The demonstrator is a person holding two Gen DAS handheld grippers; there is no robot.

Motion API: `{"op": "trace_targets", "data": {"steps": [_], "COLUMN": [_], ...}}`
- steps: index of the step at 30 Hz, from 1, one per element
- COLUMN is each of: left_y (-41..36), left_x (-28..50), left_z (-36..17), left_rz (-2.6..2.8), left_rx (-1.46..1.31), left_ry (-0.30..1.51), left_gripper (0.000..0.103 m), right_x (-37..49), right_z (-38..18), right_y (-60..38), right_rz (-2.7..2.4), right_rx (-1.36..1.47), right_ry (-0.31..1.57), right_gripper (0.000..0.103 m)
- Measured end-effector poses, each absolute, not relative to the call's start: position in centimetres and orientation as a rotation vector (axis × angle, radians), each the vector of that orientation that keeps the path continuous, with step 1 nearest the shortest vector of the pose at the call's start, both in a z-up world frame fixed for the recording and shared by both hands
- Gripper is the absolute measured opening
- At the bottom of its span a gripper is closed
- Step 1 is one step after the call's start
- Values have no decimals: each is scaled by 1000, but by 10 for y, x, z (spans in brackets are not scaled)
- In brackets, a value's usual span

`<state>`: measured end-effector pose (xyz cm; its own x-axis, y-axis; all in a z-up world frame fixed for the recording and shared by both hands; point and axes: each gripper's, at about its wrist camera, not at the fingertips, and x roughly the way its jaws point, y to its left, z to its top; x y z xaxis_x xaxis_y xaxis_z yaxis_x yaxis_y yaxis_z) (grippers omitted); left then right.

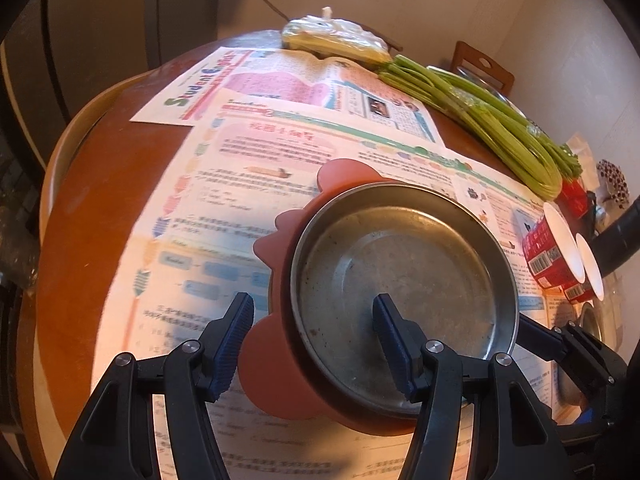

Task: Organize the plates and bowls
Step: 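Lower the silver pan onto the orange plate with the left tool, then open the left tool to release the silver pan rim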

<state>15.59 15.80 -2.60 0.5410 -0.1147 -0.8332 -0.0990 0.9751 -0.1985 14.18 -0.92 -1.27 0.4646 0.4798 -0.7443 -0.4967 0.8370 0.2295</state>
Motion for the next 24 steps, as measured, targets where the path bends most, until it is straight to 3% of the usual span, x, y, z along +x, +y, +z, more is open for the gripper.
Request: {"op": "trace_targets", "data": {"steps": [24], "left_y": [138], "left_x": [128], "left_z": [15], "left_rz": [76], "left_rx": [-134], "left_ry": [851], "left_gripper": [64], "right_x": [135], "right_z": [8], "right_y": [-54], "right_rz": [501], "right_rx": [15], "right_ry": [809], "right_gripper": [60]}}
